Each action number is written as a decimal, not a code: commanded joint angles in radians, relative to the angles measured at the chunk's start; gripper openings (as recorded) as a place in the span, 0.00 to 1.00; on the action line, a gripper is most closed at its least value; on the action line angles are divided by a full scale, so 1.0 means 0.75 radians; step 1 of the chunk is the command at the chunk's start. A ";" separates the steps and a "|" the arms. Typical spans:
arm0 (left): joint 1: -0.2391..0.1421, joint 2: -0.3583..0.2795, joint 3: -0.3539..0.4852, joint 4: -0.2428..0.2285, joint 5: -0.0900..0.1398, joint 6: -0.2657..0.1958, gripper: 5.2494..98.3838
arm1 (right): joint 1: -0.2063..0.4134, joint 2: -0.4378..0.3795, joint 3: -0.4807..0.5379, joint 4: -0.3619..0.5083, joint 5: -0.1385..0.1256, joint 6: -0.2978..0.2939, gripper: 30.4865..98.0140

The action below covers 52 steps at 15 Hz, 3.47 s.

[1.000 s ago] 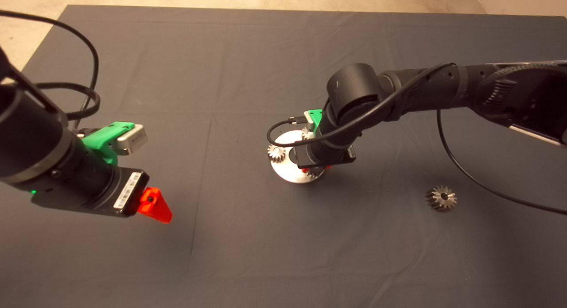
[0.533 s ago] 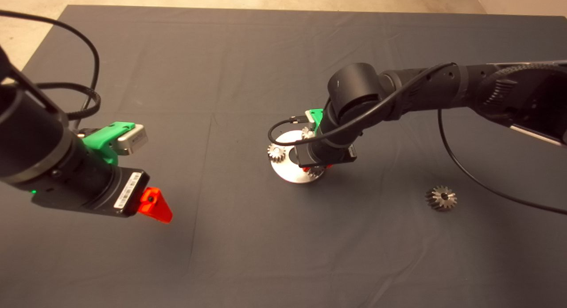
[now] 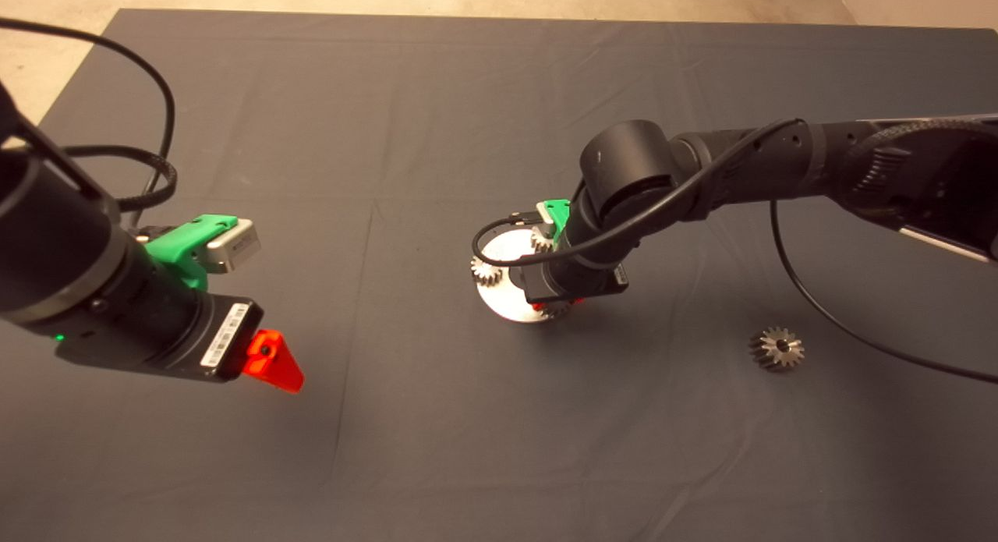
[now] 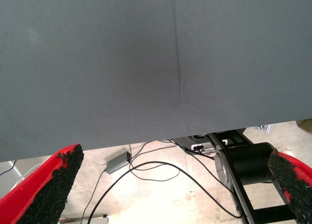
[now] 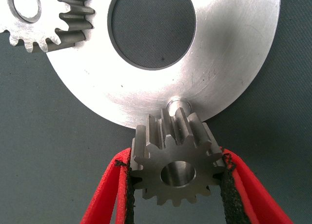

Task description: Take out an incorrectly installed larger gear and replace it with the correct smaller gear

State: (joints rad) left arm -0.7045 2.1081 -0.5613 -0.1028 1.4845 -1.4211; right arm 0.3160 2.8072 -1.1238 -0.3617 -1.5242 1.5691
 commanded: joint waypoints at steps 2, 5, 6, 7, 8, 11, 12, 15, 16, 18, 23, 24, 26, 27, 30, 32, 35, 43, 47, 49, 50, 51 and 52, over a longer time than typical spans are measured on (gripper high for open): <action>-0.020 0.001 0.002 0.006 0.001 -0.005 0.99 | 0.029 -0.073 0.022 -0.031 -0.025 -0.006 0.08; -0.020 0.002 0.008 0.014 0.000 -0.007 0.99 | 0.033 -0.093 0.010 -0.033 -0.023 -0.041 0.08; -0.018 0.001 0.008 0.026 0.001 -0.005 0.99 | 0.033 -0.091 0.002 -0.035 -0.023 -0.041 0.08; -0.018 0.001 0.008 0.030 0.001 -0.007 0.99 | 0.033 -0.081 -0.002 -0.035 -0.023 -0.041 0.08; -0.018 0.003 0.006 0.031 -0.001 -0.005 0.99 | 0.033 -0.068 -0.007 -0.035 -0.021 -0.041 0.08; -0.018 0.003 0.000 0.031 0.000 -0.003 0.99 | 0.033 -0.048 -0.007 -0.033 -0.023 -0.041 0.08; -0.018 0.003 -0.002 0.031 0.001 -0.003 0.99 | 0.033 -0.048 -0.004 -0.033 -0.021 -0.041 0.08; -0.018 0.005 -0.004 0.031 -0.001 -0.005 0.99 | 0.110 -0.074 0.028 -0.031 -0.023 -0.039 0.08; -0.018 0.007 -0.007 0.031 -0.001 -0.005 0.99 | 0.129 -0.081 0.036 -0.032 -0.023 -0.039 0.08; -0.016 0.029 -0.016 0.031 -0.001 -0.005 0.99 | 0.133 -0.095 0.046 -0.031 -0.023 -0.037 0.08; -0.018 0.105 -0.030 0.031 -0.001 -0.036 0.99 | 0.217 -0.109 0.116 -0.027 -0.017 -0.022 0.08; -0.016 0.105 -0.037 0.035 0.001 -0.036 0.99 | 0.217 -0.107 0.112 -0.029 -0.017 -0.020 0.08; -0.018 0.091 -0.057 0.060 0.005 -0.034 0.99 | 0.192 -0.089 0.080 -0.031 -0.021 -0.020 0.08; -0.017 0.089 -0.059 0.076 0.007 -0.034 0.99 | 0.159 -0.085 0.078 -0.027 -0.021 -0.022 0.08; -0.016 0.089 -0.055 0.076 0.007 -0.042 0.99 | 0.121 -0.050 0.104 -0.011 -0.021 0.009 0.08; -0.018 0.087 -0.057 0.077 0.009 -0.043 0.99 | 0.121 -0.031 0.104 -0.002 -0.022 0.019 0.08; -0.018 0.067 -0.072 0.078 0.027 -0.046 0.99 | 0.093 -0.027 0.107 0.018 -0.021 0.036 0.07; -0.018 0.072 -0.139 0.078 0.025 -0.042 0.99 | 0.084 -0.007 -0.002 0.114 -0.019 0.029 0.07; -0.018 0.074 -0.139 0.078 0.025 -0.042 0.99 | 0.088 0.003 0.000 0.184 -0.017 0.023 0.07; -0.018 0.074 -0.141 0.078 0.023 -0.042 0.99 | 0.088 0.028 -0.001 0.192 -0.019 0.025 0.07; -0.018 0.072 -0.139 0.078 0.023 -0.042 0.99 | 0.088 0.032 -0.002 0.192 -0.019 0.025 0.07; -0.018 0.072 -0.135 0.078 0.023 -0.042 0.99 | 0.088 0.034 0.000 0.192 -0.017 0.027 0.07; -0.018 0.070 -0.127 0.078 0.019 -0.043 0.99 | 0.088 0.038 0.000 0.190 -0.017 0.031 0.07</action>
State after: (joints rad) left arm -0.7043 2.1638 -0.6687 -0.0445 1.4955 -1.4532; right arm 0.3573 2.8260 -1.1270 -0.2528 -1.5347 1.5874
